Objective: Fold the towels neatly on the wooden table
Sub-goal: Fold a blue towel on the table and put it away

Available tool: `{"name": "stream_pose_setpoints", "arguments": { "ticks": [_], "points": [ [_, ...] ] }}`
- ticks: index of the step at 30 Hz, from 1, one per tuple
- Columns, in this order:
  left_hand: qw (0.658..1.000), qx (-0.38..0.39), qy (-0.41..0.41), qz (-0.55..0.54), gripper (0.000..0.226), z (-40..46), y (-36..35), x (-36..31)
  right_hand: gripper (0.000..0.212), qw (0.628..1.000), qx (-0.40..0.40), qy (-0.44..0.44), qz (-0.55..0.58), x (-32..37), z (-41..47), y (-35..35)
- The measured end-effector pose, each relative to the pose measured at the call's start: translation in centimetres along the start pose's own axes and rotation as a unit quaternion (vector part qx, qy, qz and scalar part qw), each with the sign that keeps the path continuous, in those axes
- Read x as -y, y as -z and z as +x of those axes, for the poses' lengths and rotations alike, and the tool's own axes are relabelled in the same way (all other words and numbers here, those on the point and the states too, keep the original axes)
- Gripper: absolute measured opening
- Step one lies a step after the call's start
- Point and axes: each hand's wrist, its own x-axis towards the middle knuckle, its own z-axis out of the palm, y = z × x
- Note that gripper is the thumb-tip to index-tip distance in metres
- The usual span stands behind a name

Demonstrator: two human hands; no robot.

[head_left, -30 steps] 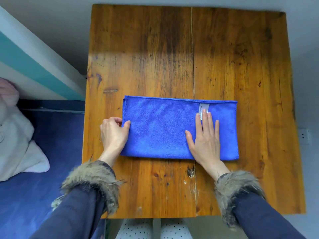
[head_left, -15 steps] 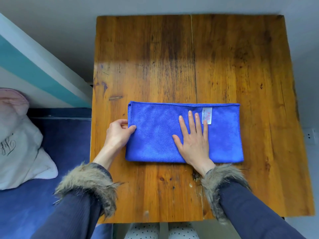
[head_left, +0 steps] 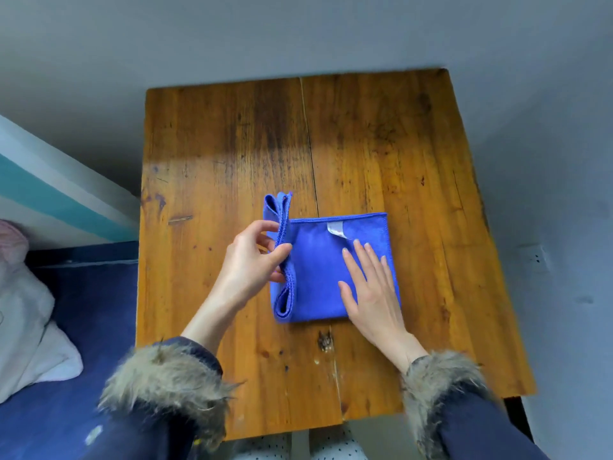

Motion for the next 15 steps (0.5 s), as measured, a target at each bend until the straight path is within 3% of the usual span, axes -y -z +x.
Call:
{"name": "stream_pose_setpoints", "arguments": {
  "ticks": [10,15],
  "points": [
    [0.997,0.014,-0.022,0.069,0.027,1.1,-13.6,-3.3,0.039,0.981,-0.022,-0.087,0.17,-6.5,-4.2,3.0],
    [0.987,0.006,-0.029,0.155,0.03,2.6,-16.6,-1.7,0.027,0.94,-0.014,-0.2,0.275,-7.7,-4.8,2.9]
  ]
}}
